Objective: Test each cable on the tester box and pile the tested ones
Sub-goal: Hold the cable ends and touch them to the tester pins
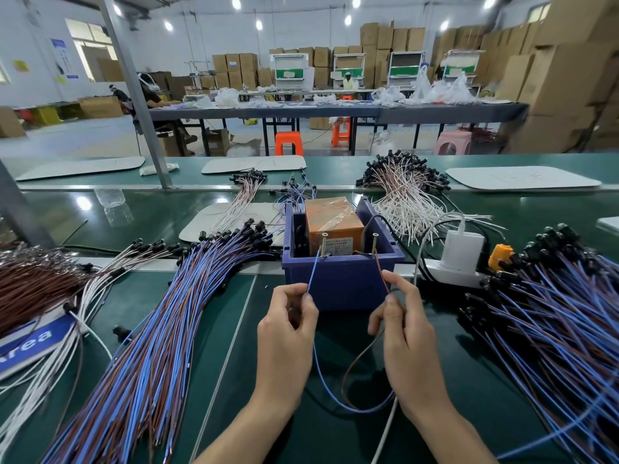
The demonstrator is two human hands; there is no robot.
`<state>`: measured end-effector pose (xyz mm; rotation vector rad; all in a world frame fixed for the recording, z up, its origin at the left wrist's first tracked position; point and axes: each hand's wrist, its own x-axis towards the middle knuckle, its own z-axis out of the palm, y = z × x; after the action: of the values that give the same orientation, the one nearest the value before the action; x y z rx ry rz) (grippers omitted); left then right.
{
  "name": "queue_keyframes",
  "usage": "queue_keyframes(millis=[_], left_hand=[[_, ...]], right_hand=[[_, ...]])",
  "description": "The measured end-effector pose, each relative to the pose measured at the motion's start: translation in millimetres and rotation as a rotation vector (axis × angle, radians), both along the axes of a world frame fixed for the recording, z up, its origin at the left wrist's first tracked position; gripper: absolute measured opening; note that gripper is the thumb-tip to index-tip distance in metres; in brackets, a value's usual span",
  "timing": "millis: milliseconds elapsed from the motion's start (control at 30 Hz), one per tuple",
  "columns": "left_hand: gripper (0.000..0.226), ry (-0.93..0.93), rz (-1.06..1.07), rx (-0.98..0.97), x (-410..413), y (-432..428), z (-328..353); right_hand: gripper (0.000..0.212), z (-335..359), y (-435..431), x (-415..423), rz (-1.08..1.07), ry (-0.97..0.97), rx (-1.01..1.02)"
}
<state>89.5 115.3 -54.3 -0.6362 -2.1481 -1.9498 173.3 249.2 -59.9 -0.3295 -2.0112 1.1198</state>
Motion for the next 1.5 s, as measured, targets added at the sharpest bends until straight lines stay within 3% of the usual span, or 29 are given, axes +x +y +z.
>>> queue_keyframes(millis=[1500], left_hand=[[0.015, 0.060, 0.030, -0.069, 0.8, 0.0, 0.0]], right_hand=[[0.028, 5.4, -4.1, 1.7, -0.022, 0.017, -0.036]])
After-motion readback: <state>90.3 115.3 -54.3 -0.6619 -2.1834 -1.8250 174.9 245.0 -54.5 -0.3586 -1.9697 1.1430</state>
